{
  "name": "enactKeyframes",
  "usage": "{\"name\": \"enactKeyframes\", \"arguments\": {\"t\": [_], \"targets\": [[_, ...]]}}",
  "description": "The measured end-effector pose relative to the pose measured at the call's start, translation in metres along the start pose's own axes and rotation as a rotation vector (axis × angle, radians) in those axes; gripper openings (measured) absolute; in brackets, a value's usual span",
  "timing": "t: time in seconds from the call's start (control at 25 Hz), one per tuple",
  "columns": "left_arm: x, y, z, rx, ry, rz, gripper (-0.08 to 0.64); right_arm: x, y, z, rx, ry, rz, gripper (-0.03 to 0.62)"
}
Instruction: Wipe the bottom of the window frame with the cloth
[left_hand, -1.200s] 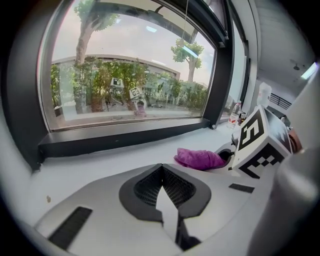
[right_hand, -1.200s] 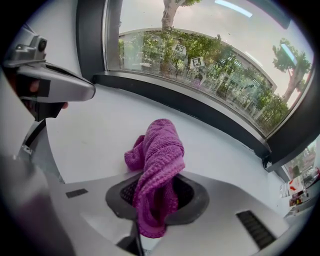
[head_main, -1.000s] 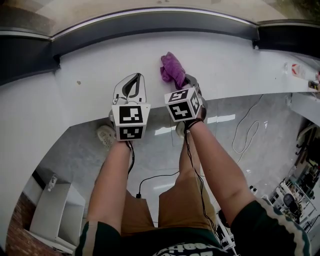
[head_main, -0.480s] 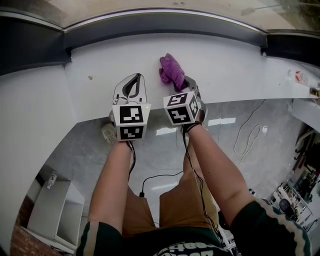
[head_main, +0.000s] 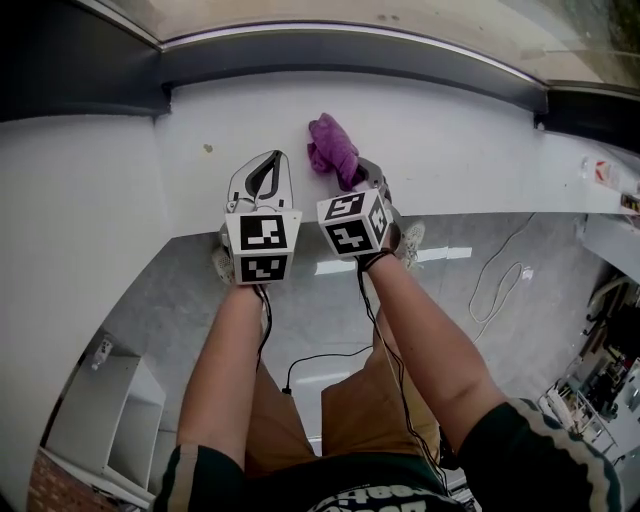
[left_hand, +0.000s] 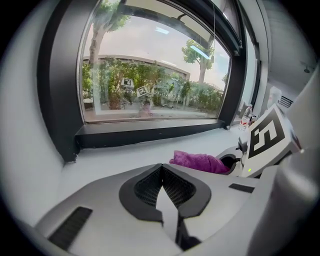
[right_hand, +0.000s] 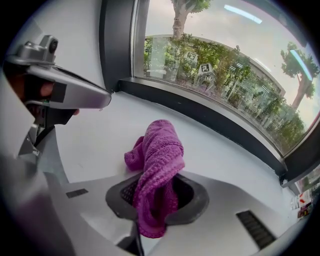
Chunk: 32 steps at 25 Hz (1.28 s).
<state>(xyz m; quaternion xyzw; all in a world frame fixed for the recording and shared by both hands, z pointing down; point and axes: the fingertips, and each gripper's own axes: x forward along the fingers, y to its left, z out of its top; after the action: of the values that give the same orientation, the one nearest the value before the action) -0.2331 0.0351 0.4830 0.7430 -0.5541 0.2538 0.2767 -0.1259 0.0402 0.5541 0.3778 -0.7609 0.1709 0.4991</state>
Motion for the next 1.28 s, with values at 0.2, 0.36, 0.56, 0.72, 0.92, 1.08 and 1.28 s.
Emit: {"name": "enactKeyframes", "arguments": {"t": [0.2, 0.36, 0.56, 0.72, 0.92, 1.08, 1.28], "targets": [[-0.013, 0.027, -0.004, -0.012, 0.001, 0.033, 0.009, 0.004, 0.022, 0.013, -0.002, 0.001, 0.03, 0.086], [-0.024, 0.049, -0.007, -0.038, -0.003, 0.071, 0.009, 0.007, 0.041, 0.024, -0.023, -0.003, 0.054, 0.086], [-0.04, 0.073, -0.014, -0.062, -0.002, 0.11, 0.009, 0.012, 0.067, 0.039, -0.043, -0.007, 0.093, 0.086], [-0.051, 0.093, -0.02, -0.082, 0.003, 0.142, 0.009, 0.015, 0.087, 0.052, -0.059, -0.011, 0.123, 0.086], [-0.059, 0.112, -0.027, -0.1, 0.008, 0.173, 0.009, 0.019, 0.109, 0.065, -0.076, -0.014, 0.162, 0.086], [-0.066, 0.123, -0.031, -0.115, 0.015, 0.193, 0.009, 0.022, 0.129, 0.075, -0.089, -0.014, 0.2, 0.086], [-0.078, 0.136, -0.042, -0.146, 0.032, 0.216, 0.009, 0.024, 0.151, 0.085, -0.083, -0.011, 0.254, 0.086]]}}
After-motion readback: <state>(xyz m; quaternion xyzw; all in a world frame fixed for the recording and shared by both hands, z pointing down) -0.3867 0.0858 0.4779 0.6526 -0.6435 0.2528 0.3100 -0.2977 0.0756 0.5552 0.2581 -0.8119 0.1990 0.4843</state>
